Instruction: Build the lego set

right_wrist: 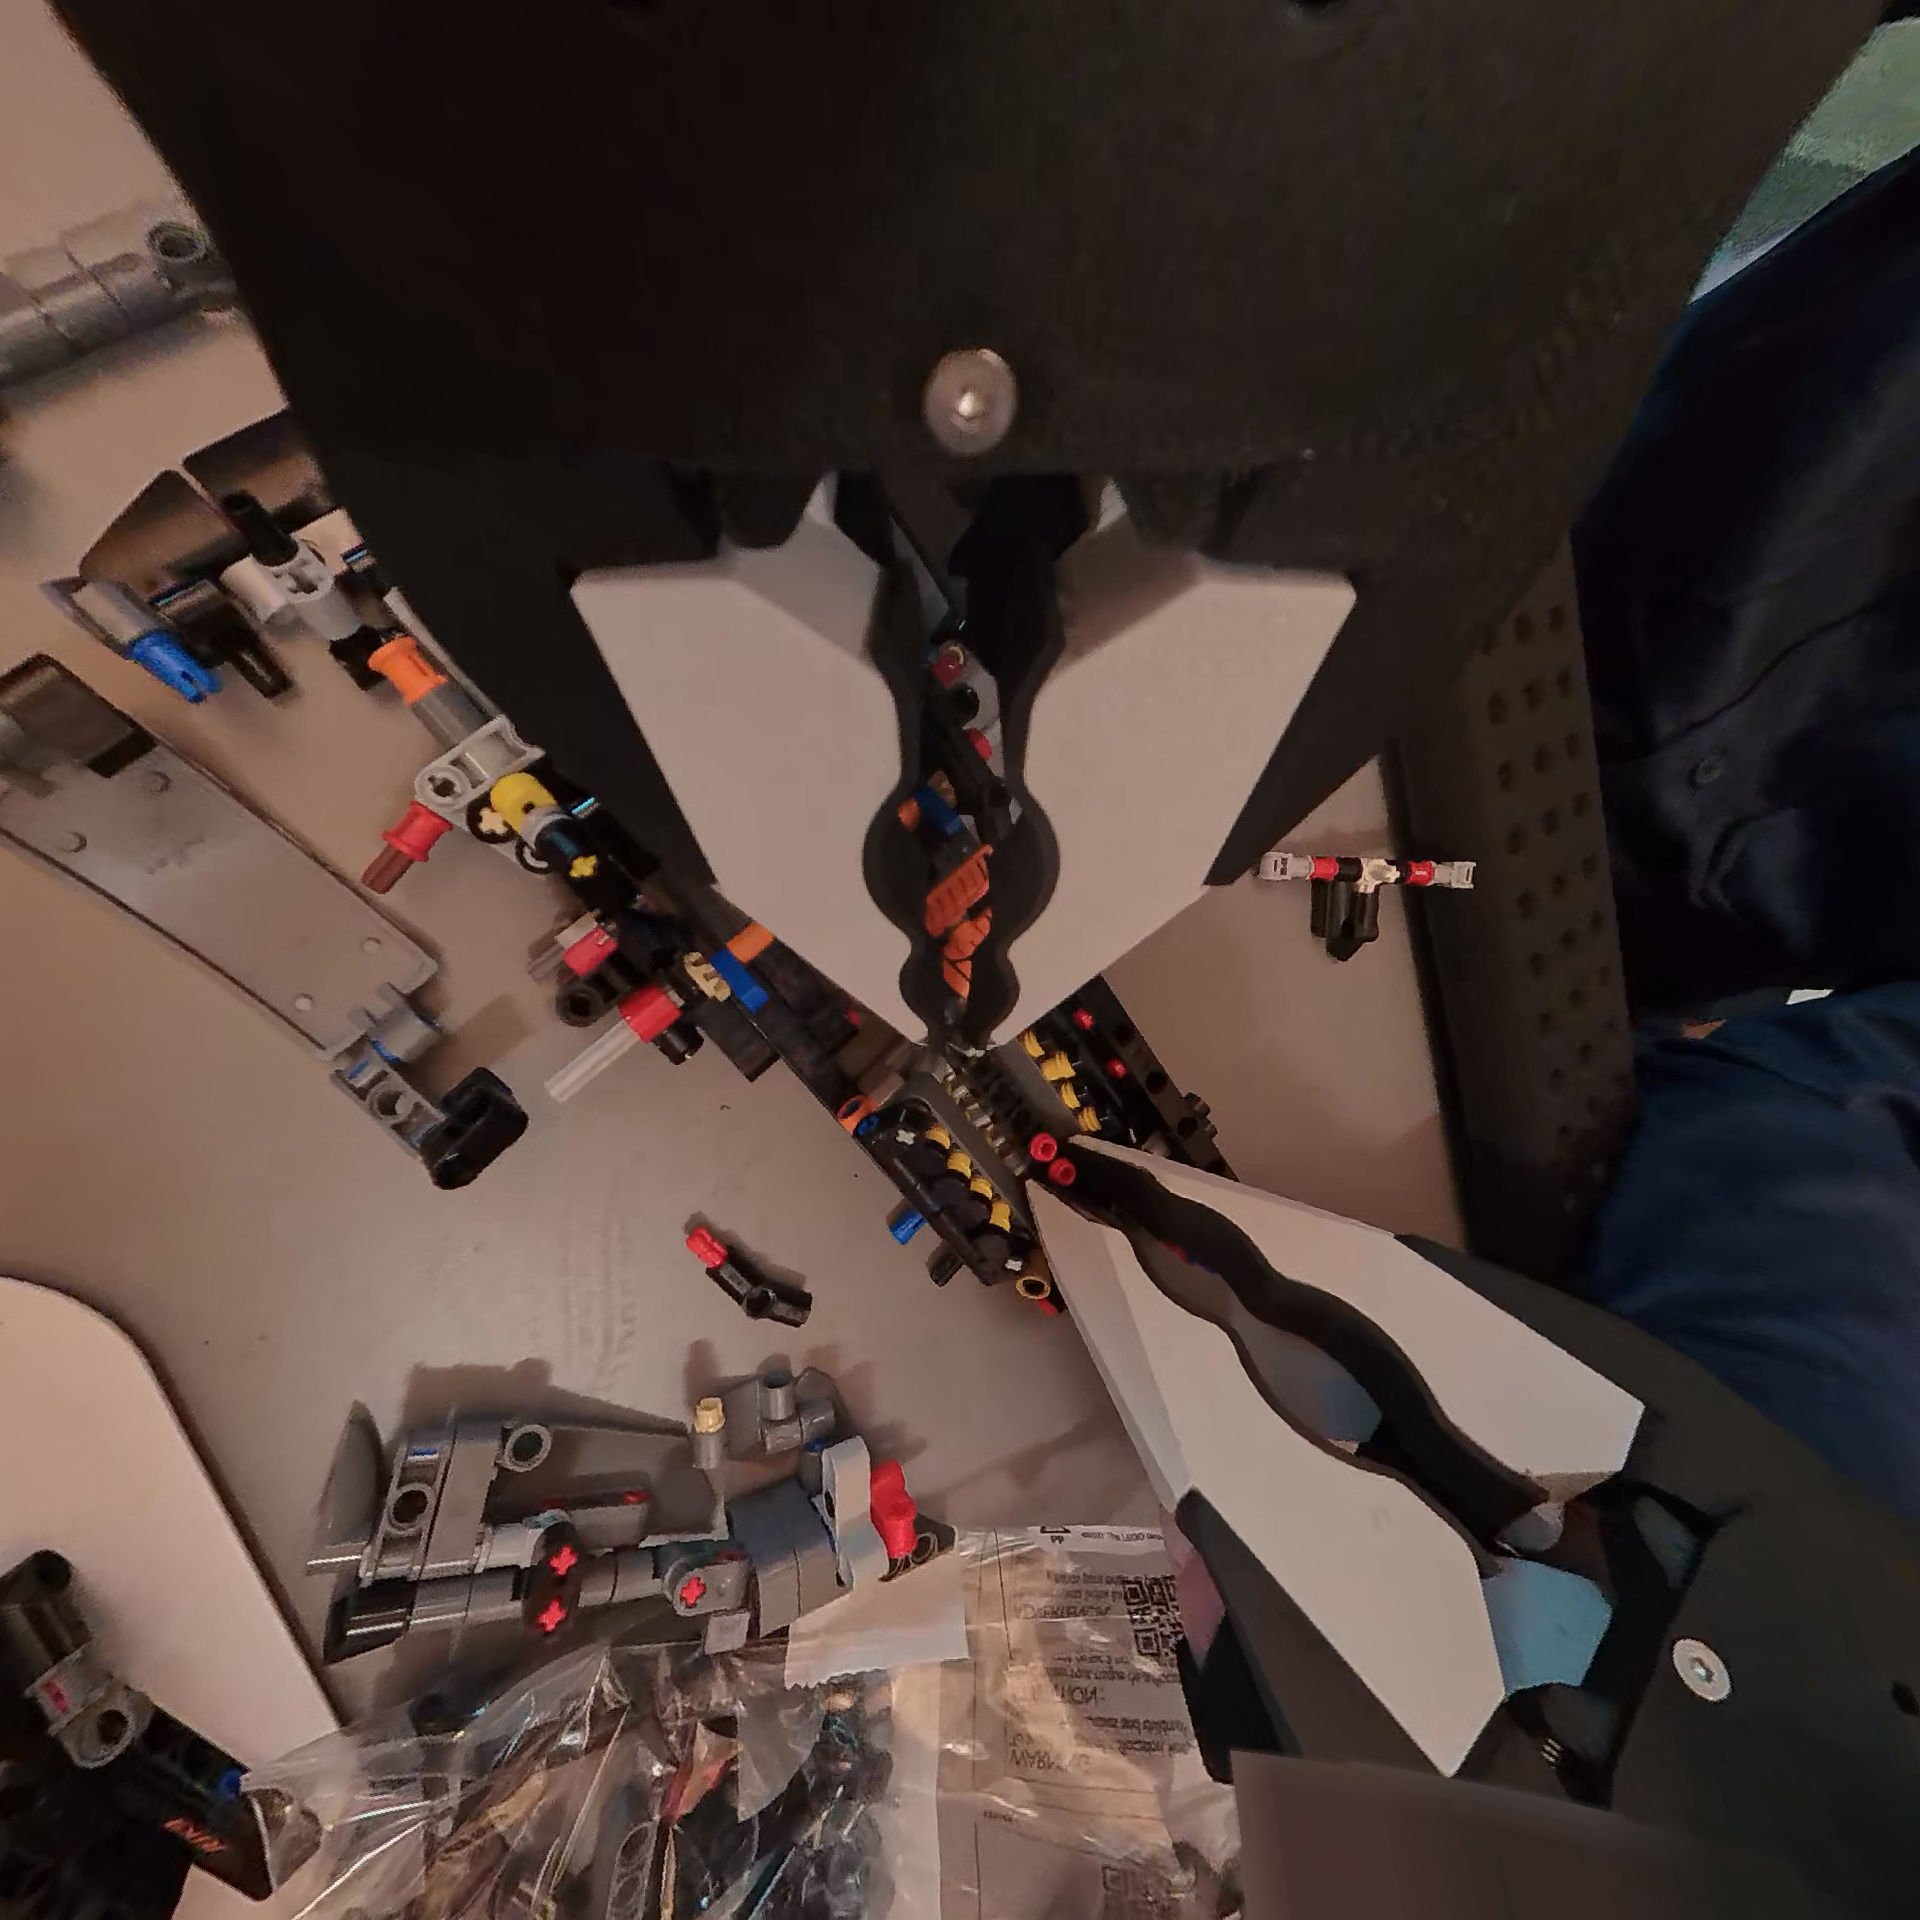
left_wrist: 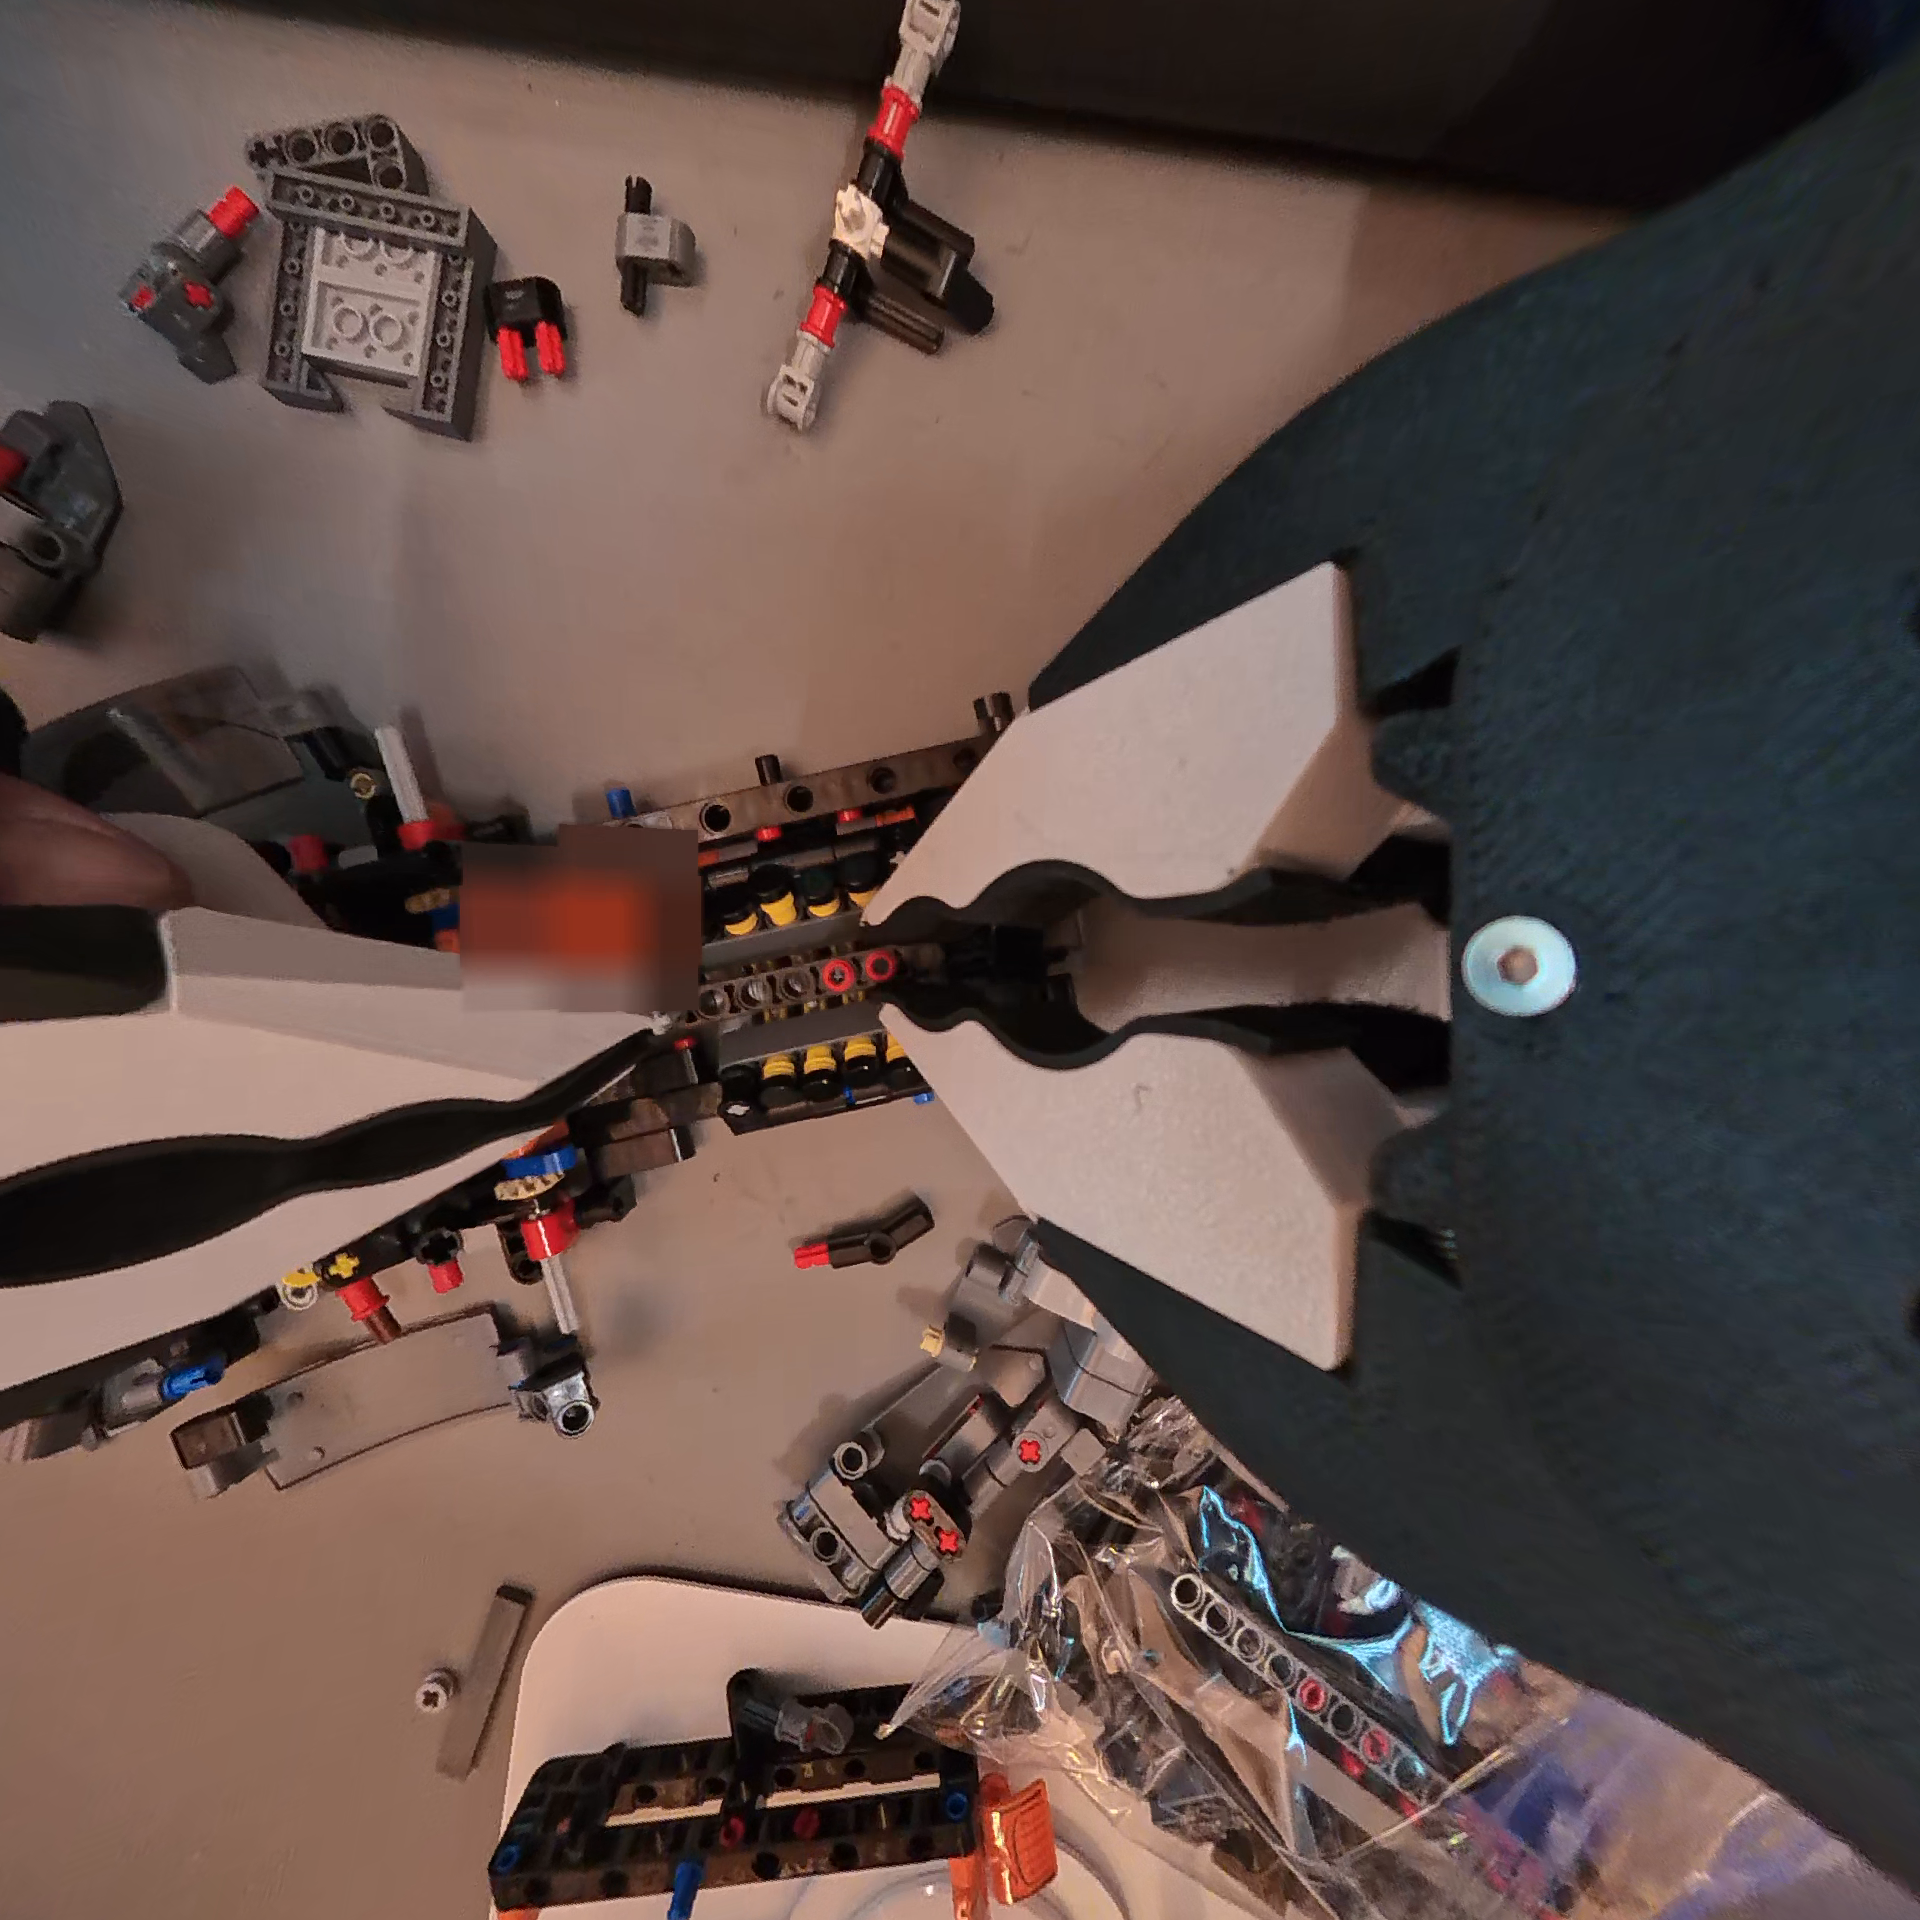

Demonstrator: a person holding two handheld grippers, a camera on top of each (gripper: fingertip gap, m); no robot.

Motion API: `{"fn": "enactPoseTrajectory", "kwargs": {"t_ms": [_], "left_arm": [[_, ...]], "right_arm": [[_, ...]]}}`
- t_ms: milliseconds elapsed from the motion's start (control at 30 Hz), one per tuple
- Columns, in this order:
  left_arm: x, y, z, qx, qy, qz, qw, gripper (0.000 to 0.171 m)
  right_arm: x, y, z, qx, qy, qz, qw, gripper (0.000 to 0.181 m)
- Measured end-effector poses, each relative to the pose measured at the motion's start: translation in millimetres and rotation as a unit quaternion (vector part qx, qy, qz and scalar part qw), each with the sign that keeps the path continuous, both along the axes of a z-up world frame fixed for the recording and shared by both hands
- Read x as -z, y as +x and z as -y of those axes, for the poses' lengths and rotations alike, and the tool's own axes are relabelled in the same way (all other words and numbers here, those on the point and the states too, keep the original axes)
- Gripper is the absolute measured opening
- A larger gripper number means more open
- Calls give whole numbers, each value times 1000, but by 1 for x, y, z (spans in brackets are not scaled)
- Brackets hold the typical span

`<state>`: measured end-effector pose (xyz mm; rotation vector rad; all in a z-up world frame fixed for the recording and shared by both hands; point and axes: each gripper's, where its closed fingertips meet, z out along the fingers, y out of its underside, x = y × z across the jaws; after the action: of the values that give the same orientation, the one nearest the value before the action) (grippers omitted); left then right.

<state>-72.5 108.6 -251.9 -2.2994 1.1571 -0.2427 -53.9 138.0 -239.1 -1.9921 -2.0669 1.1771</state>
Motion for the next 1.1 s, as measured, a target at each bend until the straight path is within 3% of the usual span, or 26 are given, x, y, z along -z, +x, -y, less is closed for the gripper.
{"fn": "enactPoseTrajectory", "kwargs": {"t_ms": [600, 1100], "left_arm": [[0, -2, -2, 3, 14, -21, 1000, 3], [-2, -2, -3, 10, 28, -39, 999, 3]], "right_arm": [[1, -2, -1, -46, 117, 103, 987, 0], [1, -1, 0, -76, 157, 137, 975, 0]]}}
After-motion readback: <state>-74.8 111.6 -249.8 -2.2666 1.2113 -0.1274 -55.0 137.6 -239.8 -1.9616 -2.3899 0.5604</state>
